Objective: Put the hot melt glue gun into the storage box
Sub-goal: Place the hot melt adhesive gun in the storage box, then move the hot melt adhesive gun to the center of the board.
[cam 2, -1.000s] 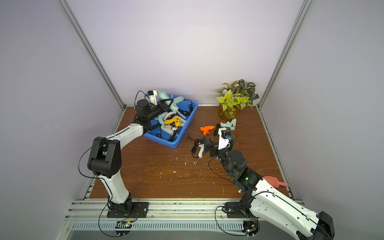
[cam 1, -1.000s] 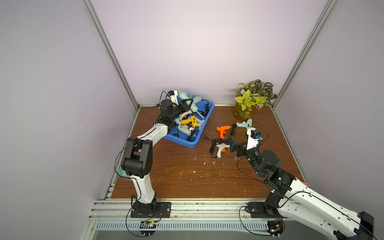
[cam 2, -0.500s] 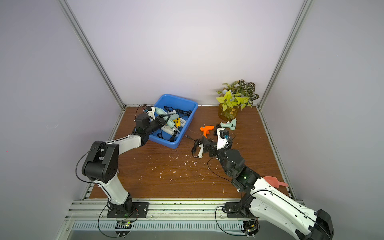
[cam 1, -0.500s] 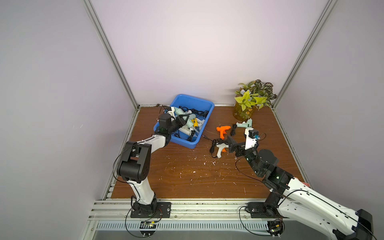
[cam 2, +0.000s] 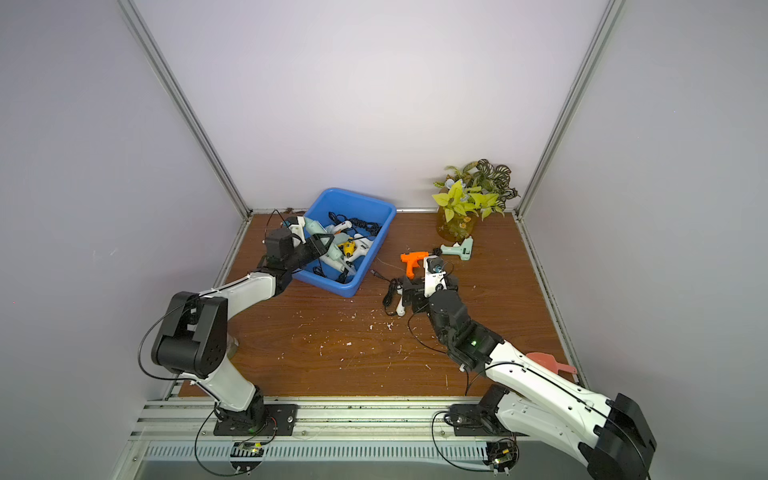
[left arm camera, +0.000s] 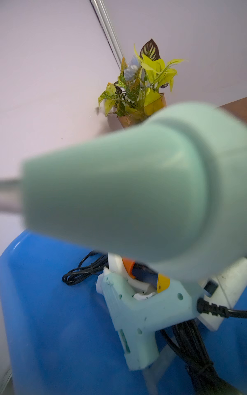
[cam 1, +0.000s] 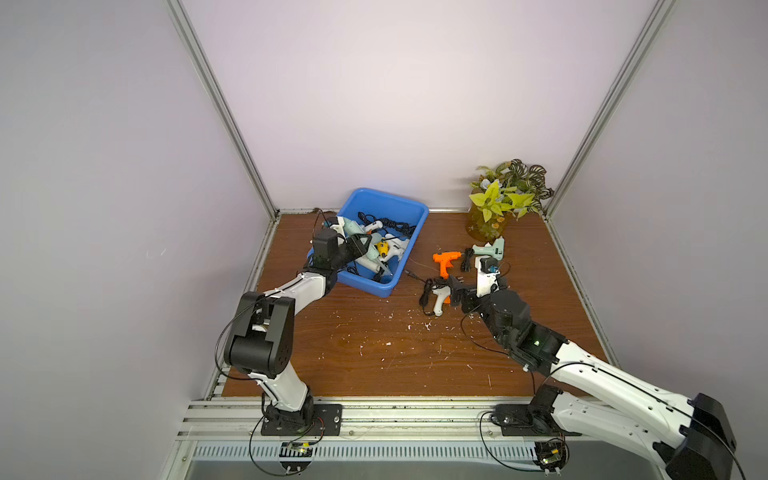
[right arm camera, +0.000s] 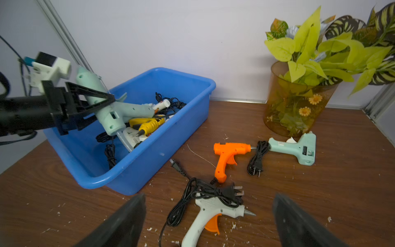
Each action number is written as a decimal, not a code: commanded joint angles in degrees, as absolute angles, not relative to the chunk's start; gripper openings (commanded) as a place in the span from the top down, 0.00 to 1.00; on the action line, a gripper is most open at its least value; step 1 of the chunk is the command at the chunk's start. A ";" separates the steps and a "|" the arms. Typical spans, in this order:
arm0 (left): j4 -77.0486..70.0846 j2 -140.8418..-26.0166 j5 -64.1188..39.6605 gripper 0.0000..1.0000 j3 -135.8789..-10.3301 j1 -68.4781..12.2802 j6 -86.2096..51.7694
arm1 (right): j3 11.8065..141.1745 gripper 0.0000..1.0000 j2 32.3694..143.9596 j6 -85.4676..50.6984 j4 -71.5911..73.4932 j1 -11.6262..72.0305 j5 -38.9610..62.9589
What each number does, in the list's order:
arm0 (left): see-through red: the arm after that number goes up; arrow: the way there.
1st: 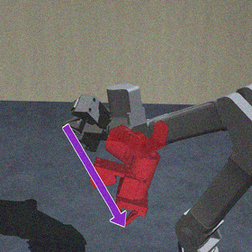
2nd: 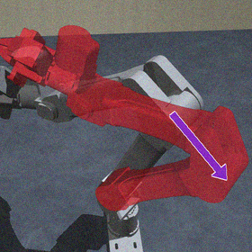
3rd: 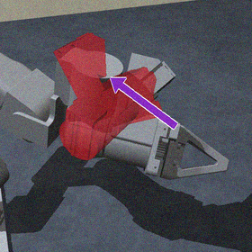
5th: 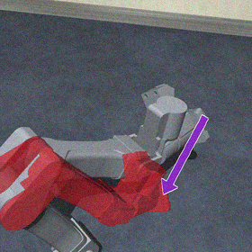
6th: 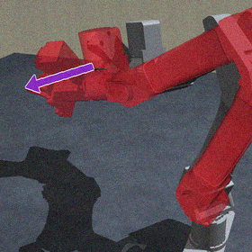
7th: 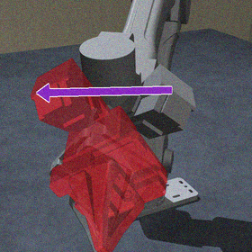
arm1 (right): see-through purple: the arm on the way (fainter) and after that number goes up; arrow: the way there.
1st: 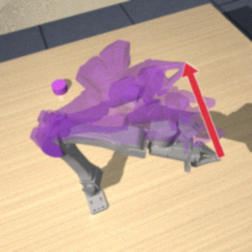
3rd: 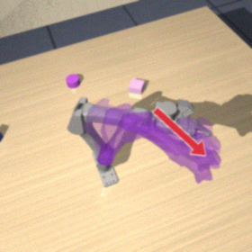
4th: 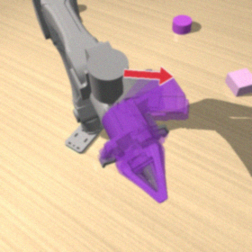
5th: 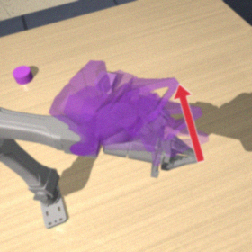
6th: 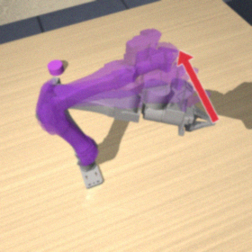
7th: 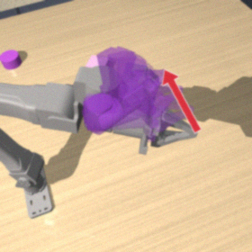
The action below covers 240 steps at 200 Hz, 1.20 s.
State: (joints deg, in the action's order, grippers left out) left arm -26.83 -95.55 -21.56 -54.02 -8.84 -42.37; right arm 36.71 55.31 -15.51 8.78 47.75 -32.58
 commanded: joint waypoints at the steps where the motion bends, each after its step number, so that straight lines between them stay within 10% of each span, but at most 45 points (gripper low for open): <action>1: -21.71 -93.93 -15.43 0.50 -53.44 -6.49 -38.22 | 41.02 0.01 58.13 -19.82 5.62 46.30 -34.21; 105: -7.94 -81.22 0.37 0.00 -52.85 -5.50 -32.28 | 41.37 0.06 64.64 -29.79 -1.14 28.67 -21.15; 240: -4.07 -62.91 0.01 0.00 -48.25 -5.59 -31.89 | 40.53 0.17 77.06 -31.61 11.39 1.03 -4.60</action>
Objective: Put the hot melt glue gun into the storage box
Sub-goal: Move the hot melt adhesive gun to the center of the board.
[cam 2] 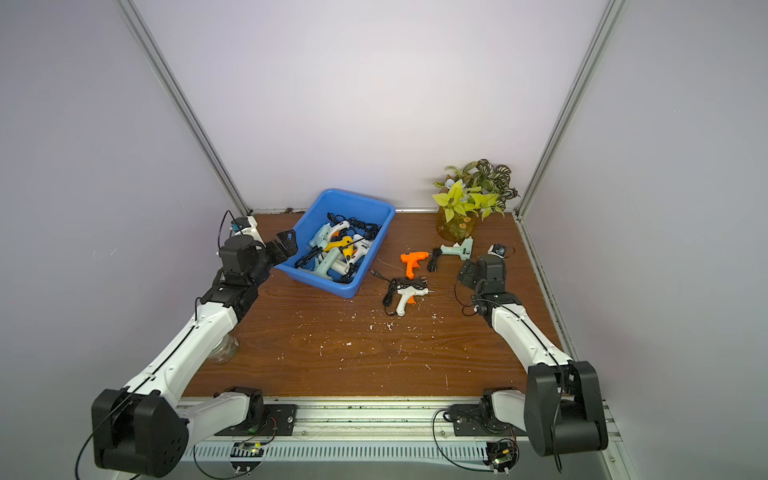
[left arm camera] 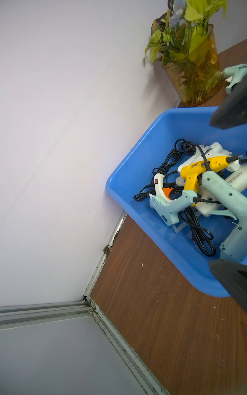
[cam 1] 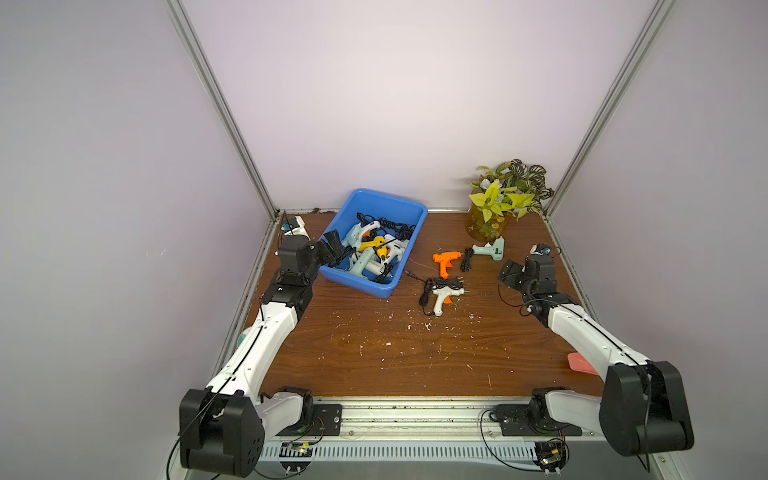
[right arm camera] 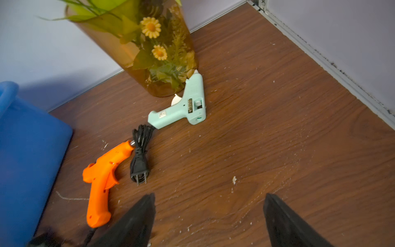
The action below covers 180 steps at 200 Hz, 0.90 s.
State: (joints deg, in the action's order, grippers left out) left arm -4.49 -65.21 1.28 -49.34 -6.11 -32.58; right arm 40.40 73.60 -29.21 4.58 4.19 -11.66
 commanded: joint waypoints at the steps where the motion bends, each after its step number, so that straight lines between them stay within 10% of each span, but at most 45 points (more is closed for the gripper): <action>1: -4.06 -62.83 0.01 0.00 -48.21 -5.61 -31.90 | 40.63 0.18 77.65 -31.68 11.81 0.72 -4.07; 180: -10.50 -62.05 -5.59 0.00 -43.68 -5.60 -34.27 | 67.69 0.33 111.56 -24.49 16.57 -1.93 1.81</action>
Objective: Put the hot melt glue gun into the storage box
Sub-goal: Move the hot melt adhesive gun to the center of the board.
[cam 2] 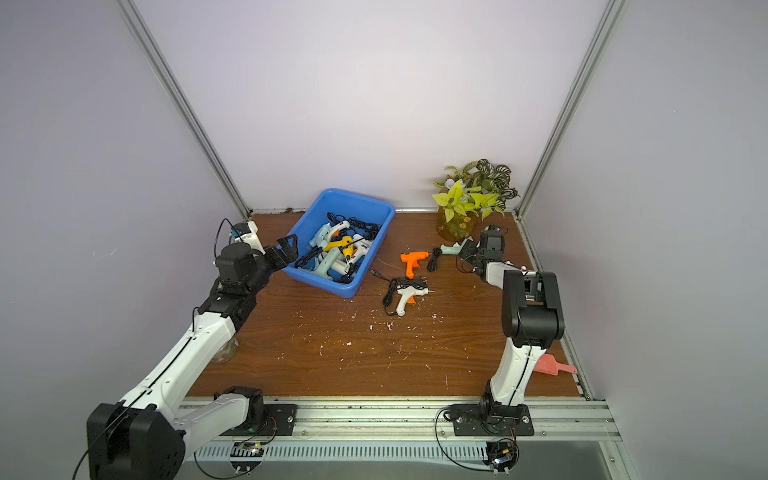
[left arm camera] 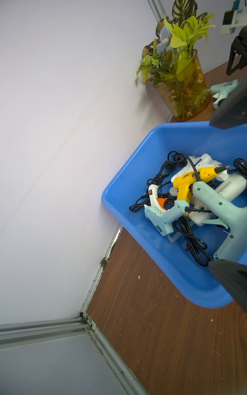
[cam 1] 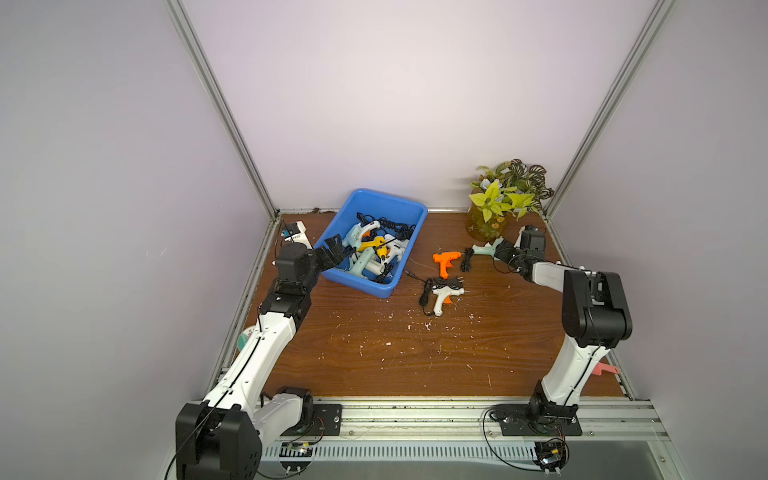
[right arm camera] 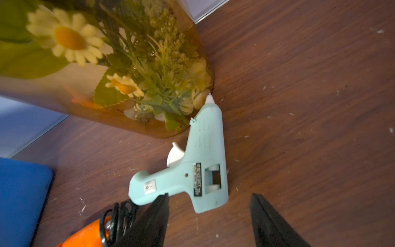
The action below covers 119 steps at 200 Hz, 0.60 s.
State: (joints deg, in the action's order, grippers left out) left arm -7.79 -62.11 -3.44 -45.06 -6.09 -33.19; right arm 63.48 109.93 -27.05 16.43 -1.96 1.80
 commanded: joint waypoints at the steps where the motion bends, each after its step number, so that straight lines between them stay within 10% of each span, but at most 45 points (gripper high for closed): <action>1: -10.52 -62.05 -5.65 0.00 -43.64 -5.57 -34.32 | 67.86 0.33 111.72 -24.42 16.50 -1.93 1.74; 119: -11.89 -61.62 -8.25 0.00 -43.52 -5.55 -35.73 | 85.09 0.33 124.36 -21.32 -0.91 -1.07 -1.30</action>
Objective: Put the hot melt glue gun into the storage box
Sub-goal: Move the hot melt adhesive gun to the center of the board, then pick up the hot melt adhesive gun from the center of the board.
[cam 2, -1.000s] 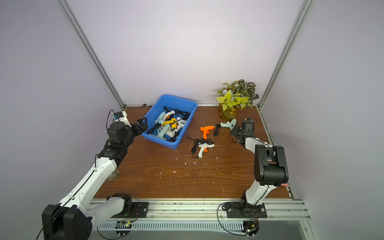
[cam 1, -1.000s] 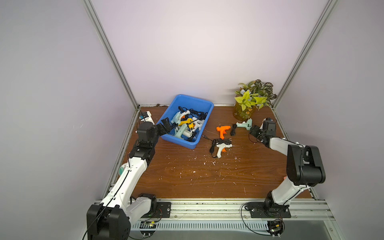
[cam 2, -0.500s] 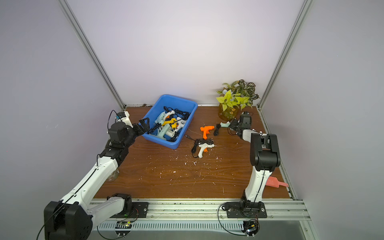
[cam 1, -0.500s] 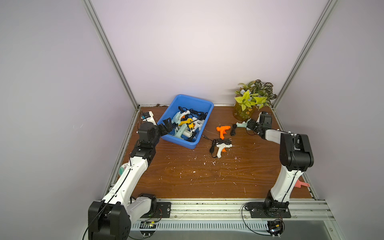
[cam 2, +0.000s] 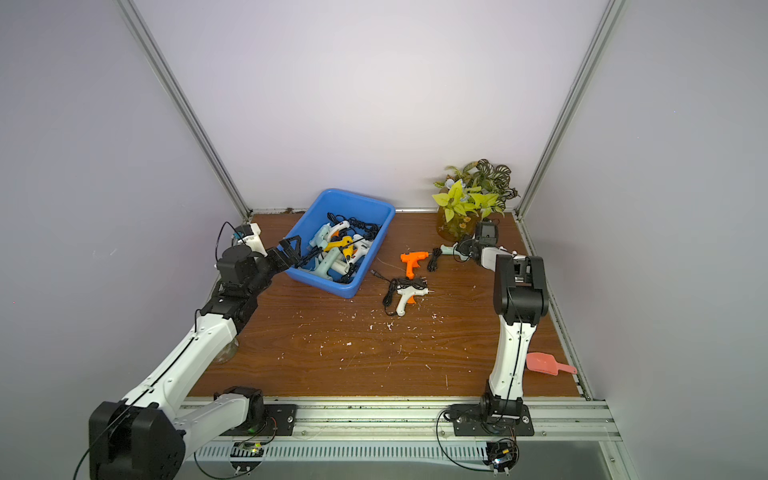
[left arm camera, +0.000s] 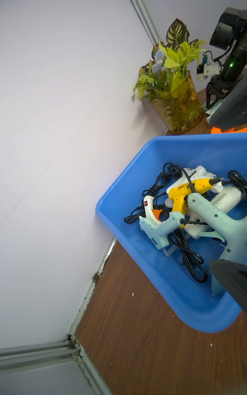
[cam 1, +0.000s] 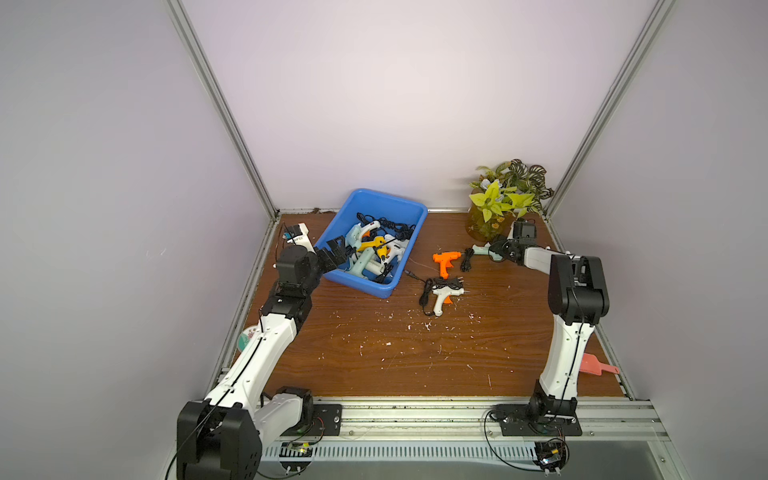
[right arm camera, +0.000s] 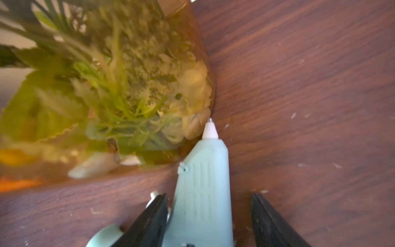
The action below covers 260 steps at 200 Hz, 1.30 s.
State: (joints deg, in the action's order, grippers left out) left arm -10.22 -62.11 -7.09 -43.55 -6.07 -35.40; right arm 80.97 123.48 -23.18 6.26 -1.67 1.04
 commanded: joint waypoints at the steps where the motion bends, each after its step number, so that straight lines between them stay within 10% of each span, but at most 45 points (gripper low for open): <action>1: -11.92 -61.61 -8.21 0.00 -43.51 -5.54 -35.71 | 85.26 0.33 124.45 -21.34 -1.20 -1.06 -1.35; 114: -11.69 -60.82 -7.93 0.00 -42.73 -5.56 -35.77 | 70.76 0.50 113.94 -22.00 -1.93 -0.47 -2.79; 217: -12.59 -62.05 -10.48 0.00 -42.45 -5.54 -36.21 | 60.29 0.35 107.80 -24.01 0.08 -0.55 -6.67; 260: -12.55 -61.92 -10.40 0.00 -42.41 -5.55 -36.13 | 61.92 0.59 109.18 -24.68 -0.25 -0.53 -5.61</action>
State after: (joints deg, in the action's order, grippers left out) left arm -10.76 -61.93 -9.76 -42.78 -6.07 -35.88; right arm 61.14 108.12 -23.51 1.96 -0.82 -6.02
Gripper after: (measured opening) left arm 0.998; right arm 0.477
